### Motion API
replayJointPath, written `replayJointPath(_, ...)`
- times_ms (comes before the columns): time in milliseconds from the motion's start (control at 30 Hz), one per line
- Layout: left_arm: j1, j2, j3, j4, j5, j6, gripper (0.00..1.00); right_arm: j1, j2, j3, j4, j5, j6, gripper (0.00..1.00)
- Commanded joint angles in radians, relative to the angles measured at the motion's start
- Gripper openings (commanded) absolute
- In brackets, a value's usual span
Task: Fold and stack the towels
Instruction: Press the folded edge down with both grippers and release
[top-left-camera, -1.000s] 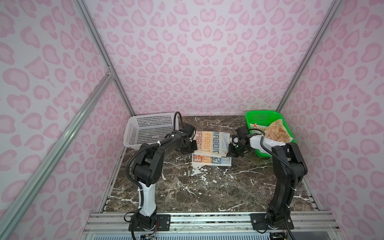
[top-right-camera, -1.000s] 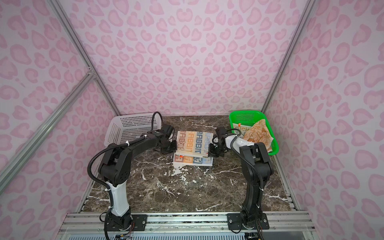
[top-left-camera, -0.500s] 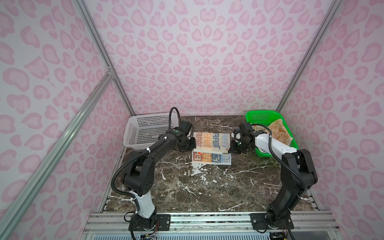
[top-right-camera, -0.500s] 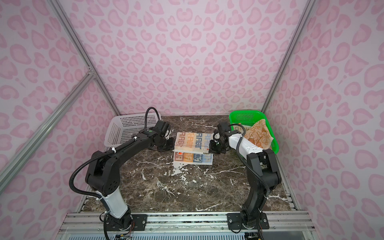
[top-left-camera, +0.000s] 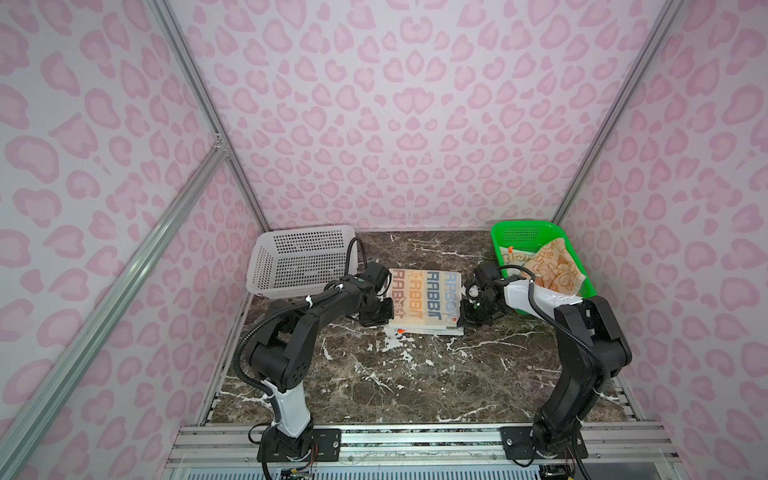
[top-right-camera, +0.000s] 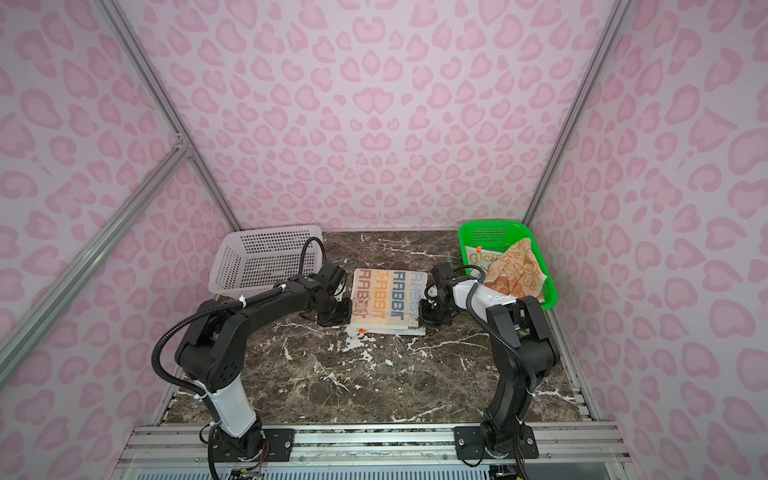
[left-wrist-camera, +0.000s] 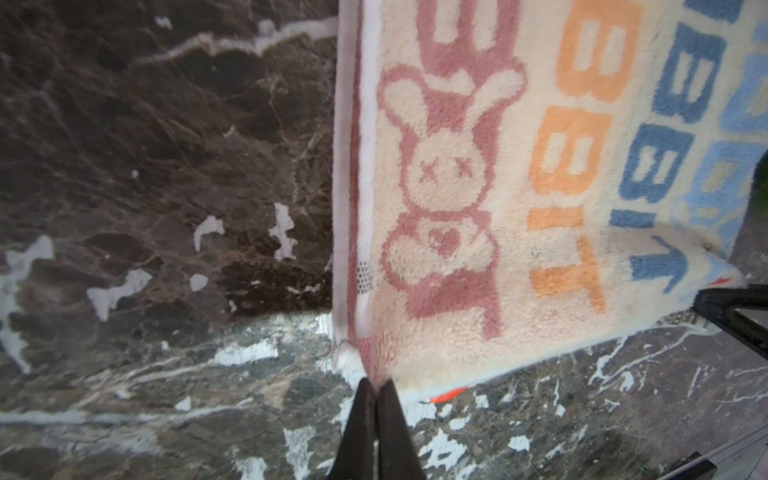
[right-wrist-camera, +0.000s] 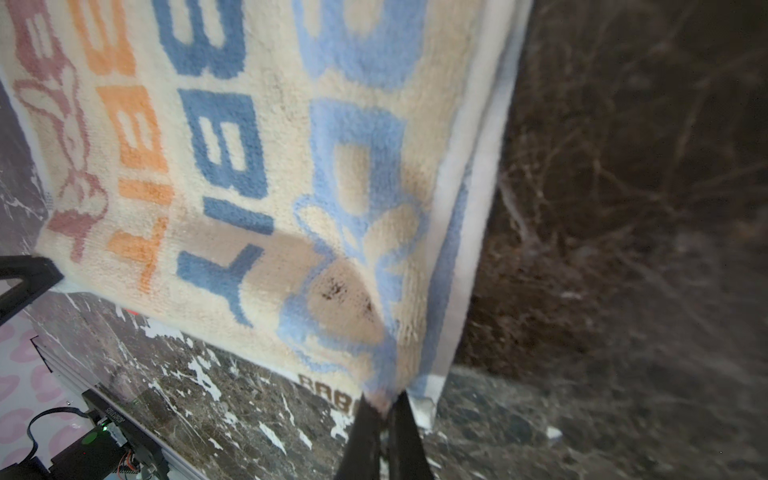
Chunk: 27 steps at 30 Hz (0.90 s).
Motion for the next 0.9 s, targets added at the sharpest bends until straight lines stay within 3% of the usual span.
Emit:
replayJointPath(0, 0.000, 0.020, -0.004, 0.007, -0.023, 0.004, 0.03, 0.000, 0.015, 0.002, -0.007, 0.049, -0.005, 0.00)
replayJointPath(467, -0.001, 0.001, 0.040, -0.039, -0.006, 0.029, 0.03, 0.001, -0.025, 0.023, -0.047, 0.056, -0.015, 0.00)
replayJointPath(867, -0.018, 0.043, -0.015, -0.013, 0.016, 0.034, 0.03, 0.019, 0.005, -0.045, -0.002, 0.085, -0.011, 0.00)
